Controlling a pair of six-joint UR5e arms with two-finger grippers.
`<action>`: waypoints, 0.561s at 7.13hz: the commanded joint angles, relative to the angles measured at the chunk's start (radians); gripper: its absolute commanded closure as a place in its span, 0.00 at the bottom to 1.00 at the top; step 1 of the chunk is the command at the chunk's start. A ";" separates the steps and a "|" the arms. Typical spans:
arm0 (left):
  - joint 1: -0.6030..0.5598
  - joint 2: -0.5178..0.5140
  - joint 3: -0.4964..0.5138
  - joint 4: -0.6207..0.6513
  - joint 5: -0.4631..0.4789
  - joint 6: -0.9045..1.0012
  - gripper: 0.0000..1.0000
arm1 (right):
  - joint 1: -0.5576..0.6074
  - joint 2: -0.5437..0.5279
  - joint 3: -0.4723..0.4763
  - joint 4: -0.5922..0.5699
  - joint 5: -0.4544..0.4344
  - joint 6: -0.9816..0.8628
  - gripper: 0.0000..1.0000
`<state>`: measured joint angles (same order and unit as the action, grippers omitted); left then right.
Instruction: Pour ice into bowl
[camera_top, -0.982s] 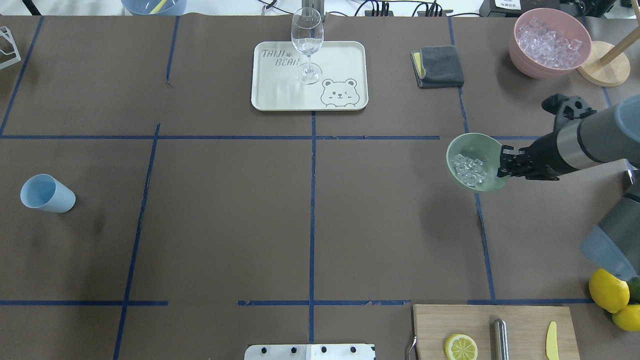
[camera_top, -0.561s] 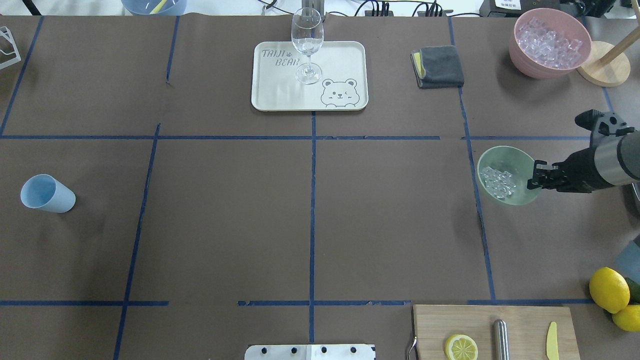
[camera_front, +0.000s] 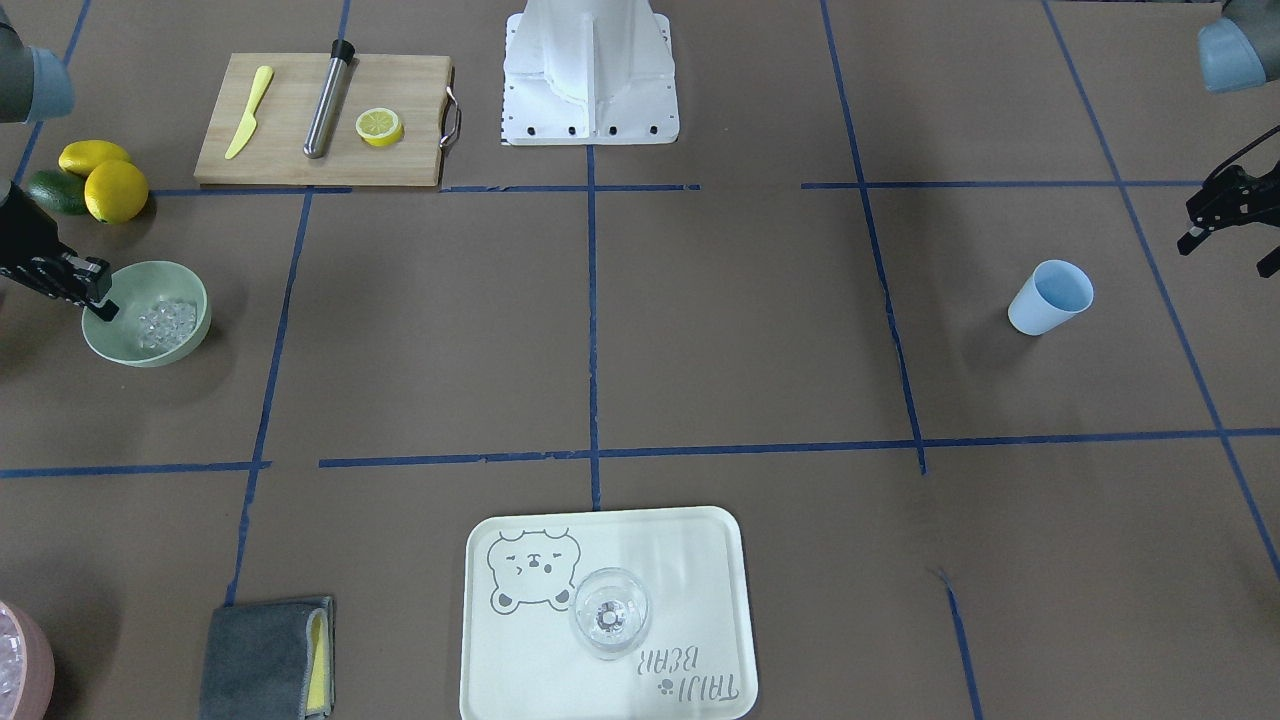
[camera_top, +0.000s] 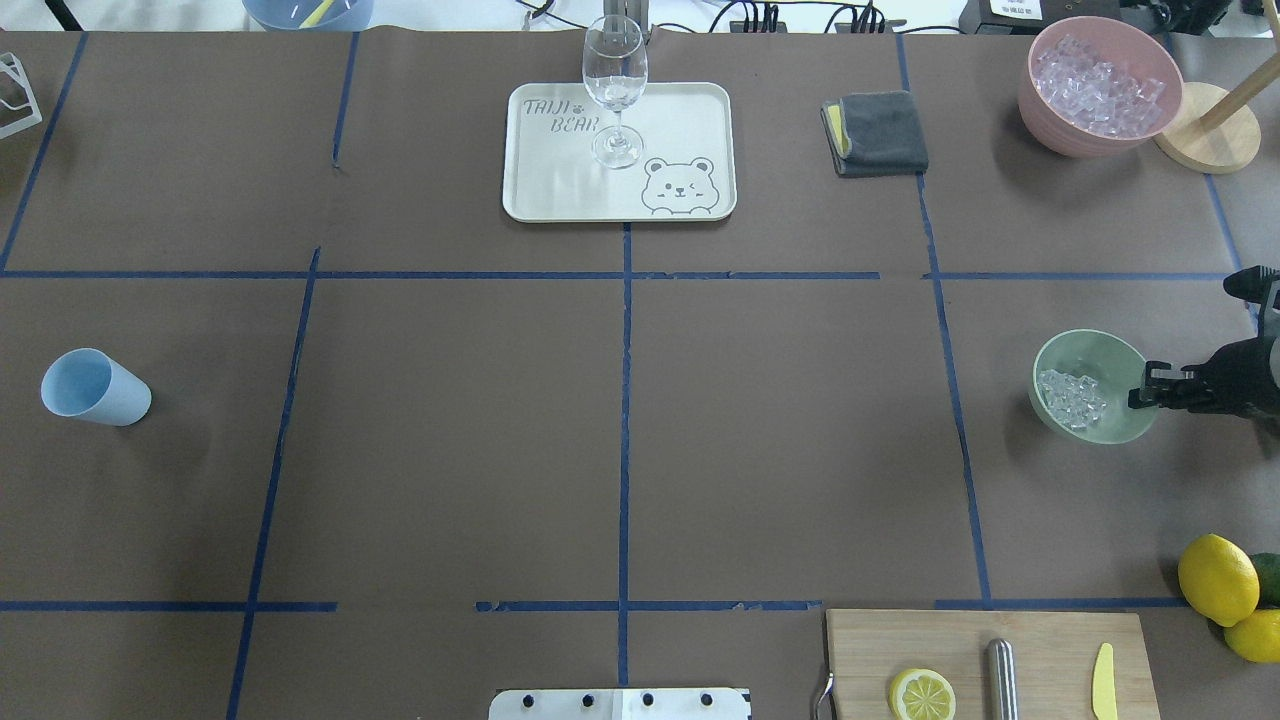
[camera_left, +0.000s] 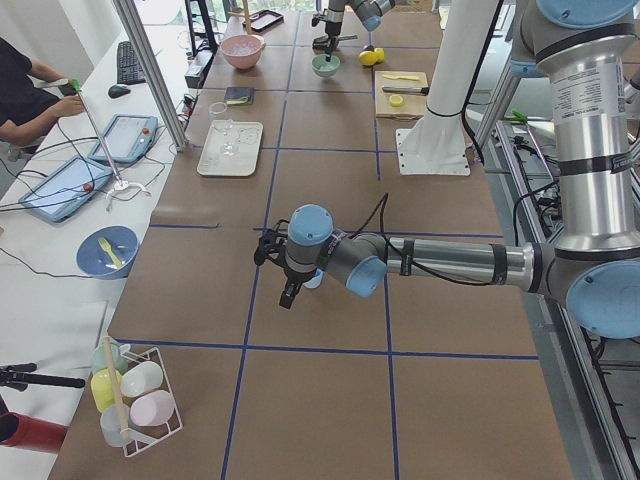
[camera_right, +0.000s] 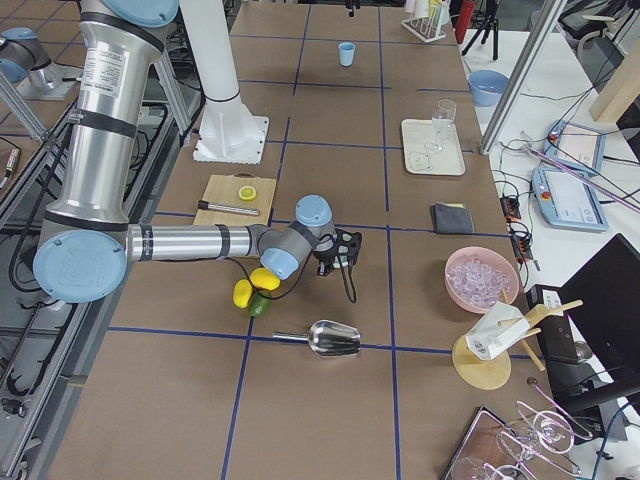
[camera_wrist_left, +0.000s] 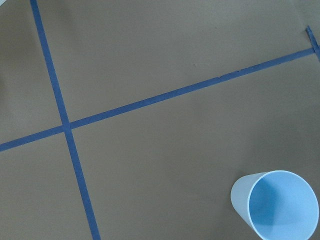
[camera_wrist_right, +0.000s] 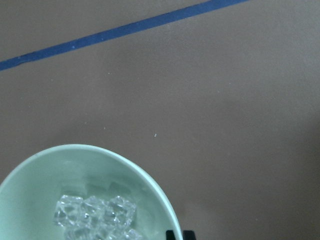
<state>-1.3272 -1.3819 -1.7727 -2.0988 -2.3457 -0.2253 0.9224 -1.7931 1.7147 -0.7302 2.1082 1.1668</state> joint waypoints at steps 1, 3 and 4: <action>-0.001 0.001 -0.004 -0.001 0.002 0.001 0.00 | -0.002 0.007 -0.007 0.002 -0.001 0.005 1.00; -0.001 0.009 -0.016 -0.001 0.037 0.001 0.00 | -0.005 0.012 -0.006 0.002 0.006 0.020 1.00; -0.001 0.010 -0.016 -0.001 0.039 0.001 0.00 | -0.005 0.032 -0.010 0.002 0.009 0.022 1.00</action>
<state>-1.3279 -1.3751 -1.7839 -2.1000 -2.3178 -0.2240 0.9183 -1.7771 1.7090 -0.7287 2.1128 1.1836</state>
